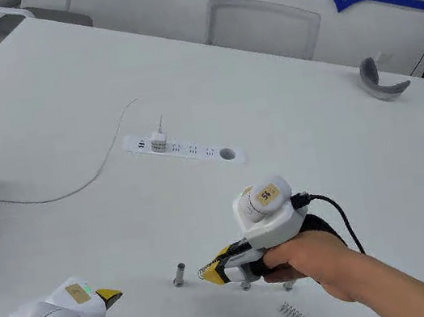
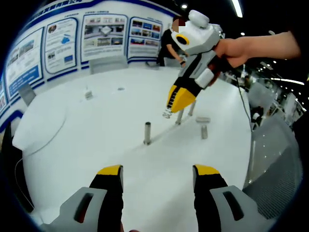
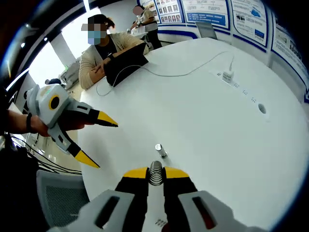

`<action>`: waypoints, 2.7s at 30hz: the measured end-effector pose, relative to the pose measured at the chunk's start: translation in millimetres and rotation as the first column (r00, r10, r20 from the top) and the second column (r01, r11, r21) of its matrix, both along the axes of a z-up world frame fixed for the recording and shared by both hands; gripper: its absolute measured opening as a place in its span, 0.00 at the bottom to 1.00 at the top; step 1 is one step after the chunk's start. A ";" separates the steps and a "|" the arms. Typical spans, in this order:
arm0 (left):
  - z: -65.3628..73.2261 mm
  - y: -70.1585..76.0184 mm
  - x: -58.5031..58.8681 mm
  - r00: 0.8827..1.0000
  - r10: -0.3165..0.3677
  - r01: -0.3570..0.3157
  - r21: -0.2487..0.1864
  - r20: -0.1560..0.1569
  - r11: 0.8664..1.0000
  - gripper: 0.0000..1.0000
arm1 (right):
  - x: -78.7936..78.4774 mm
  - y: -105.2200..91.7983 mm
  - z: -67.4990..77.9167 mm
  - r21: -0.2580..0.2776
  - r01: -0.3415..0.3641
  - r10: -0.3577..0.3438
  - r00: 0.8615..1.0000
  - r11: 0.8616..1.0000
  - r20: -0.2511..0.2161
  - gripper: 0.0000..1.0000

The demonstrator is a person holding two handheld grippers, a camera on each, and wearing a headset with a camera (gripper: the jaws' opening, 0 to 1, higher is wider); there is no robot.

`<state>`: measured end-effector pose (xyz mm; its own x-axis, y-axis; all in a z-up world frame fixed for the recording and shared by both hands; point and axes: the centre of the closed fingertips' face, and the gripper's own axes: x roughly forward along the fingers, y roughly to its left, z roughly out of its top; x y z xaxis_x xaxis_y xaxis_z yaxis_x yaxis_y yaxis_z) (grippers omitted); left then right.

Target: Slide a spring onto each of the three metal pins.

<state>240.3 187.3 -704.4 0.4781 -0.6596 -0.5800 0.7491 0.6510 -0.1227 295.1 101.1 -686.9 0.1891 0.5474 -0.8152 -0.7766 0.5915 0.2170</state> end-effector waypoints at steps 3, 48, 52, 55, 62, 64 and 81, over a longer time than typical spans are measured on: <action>-0.7 -0.3 -0.6 1.000 -0.005 0.005 -0.005 -0.005 1.000 0.64 | 4.6 4.6 0.7 -0.004 -0.009 0.009 1.000 1.000 -0.001 0.12; -5.9 4.6 -12.6 0.999 -0.017 0.016 -0.020 -0.039 1.000 0.69 | 20.8 35.4 -21.0 -0.073 -0.137 0.135 0.990 0.988 -0.025 0.13; -6.9 4.6 -13.6 0.999 -0.019 0.018 -0.018 -0.042 1.000 0.69 | 21.2 38.2 -20.6 -0.080 -0.149 0.148 0.989 0.986 -0.017 0.13; -7.3 4.9 -13.6 0.999 -0.017 0.017 -0.020 -0.043 1.000 0.69 | 20.3 39.0 -21.0 -0.100 -0.173 0.174 0.985 0.980 -0.005 0.13; -8.2 4.4 -14.7 0.999 -0.019 0.018 -0.018 -0.046 1.000 0.68 | 18.5 40.9 -24.7 -0.132 -0.211 0.215 0.977 0.969 0.012 0.13; -8.1 4.5 -14.8 0.999 -0.017 0.016 -0.019 -0.048 1.000 0.68 | 18.7 41.8 -25.4 -0.133 -0.216 0.220 0.975 0.967 0.014 0.13; -10.6 6.7 -15.4 0.999 -0.012 0.012 -0.017 -0.051 1.000 0.68 | 15.8 45.7 -42.9 -0.173 -0.258 0.266 0.964 0.950 0.021 0.13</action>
<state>225.0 194.0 -715.0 0.4399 -0.6747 -0.5926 0.7493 0.6395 -0.1718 310.9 146.8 -729.9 0.0948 0.4392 -0.8934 -0.9156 0.3908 0.0949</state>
